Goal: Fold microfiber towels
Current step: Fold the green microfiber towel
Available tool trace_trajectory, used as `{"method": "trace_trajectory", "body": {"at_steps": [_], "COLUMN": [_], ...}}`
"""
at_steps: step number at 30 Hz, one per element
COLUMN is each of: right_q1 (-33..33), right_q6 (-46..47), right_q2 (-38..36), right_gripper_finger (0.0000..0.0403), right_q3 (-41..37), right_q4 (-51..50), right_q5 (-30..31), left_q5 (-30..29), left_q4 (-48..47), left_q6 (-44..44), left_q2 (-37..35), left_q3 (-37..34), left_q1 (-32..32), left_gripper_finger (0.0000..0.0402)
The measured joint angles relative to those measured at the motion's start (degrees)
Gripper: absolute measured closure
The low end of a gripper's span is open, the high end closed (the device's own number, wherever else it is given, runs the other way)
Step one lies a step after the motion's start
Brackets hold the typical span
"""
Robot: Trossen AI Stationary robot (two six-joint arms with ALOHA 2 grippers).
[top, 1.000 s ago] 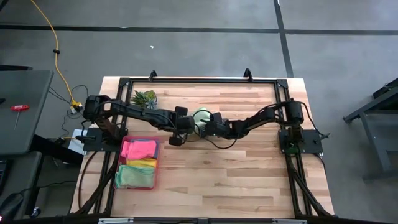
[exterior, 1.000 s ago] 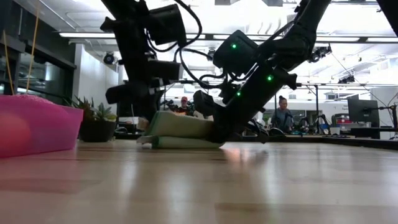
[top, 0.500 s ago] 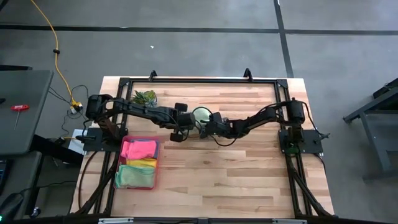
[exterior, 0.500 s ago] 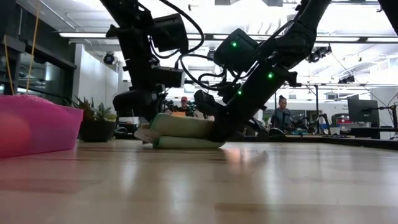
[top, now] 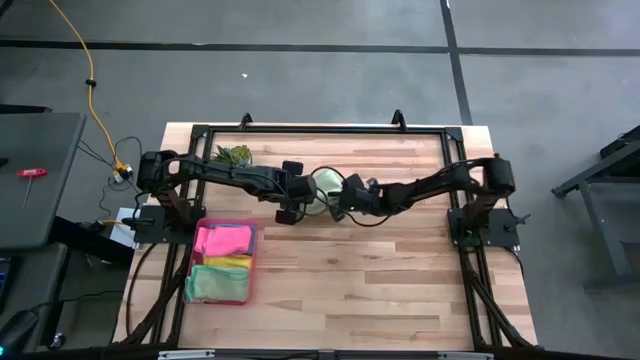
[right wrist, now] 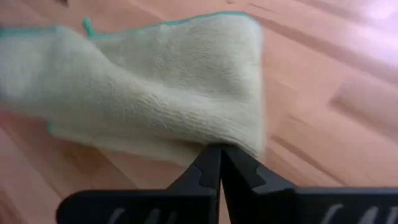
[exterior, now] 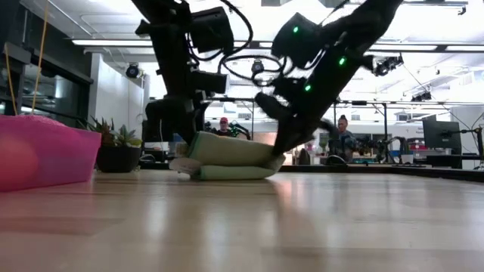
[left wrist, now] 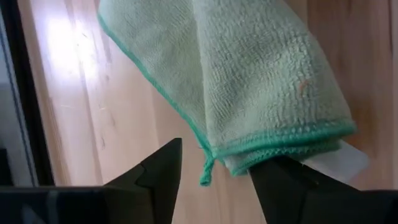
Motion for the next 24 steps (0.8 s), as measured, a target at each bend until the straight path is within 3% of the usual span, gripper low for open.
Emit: {"method": "trace_trajectory", "body": {"at_steps": [9,16,20,24], "right_q1": [-1.4,-3.7,-5.0,-6.5], "right_q6": [-10.4,-15.7,-13.9,-8.3], "right_q2": [-11.4,-19.5,-25.1,-31.0], "right_gripper_finger": [0.0402,0.0403,0.0403,0.0403], "right_q3": [0.0,-0.6,-6.4,-16.4], "right_q4": [-15.4,-26.0,-24.9,-11.7], "right_q5": [0.1,0.0,-1.7,-9.0], "left_q5": [0.5,3.4,9.8,16.2], "left_q4": [-9.6,-11.9,-7.4,6.5], "left_q6": [1.7,1.1,-3.3,-5.6], "left_q2": [-0.7,-5.7,-9.9,-14.4], "left_q3": [4.8,5.2,5.2,1.4], "left_q1": [0.6,2.3,5.6,9.1], "left_gripper_finger": [0.0226,0.0229,0.0235,0.0254]}}
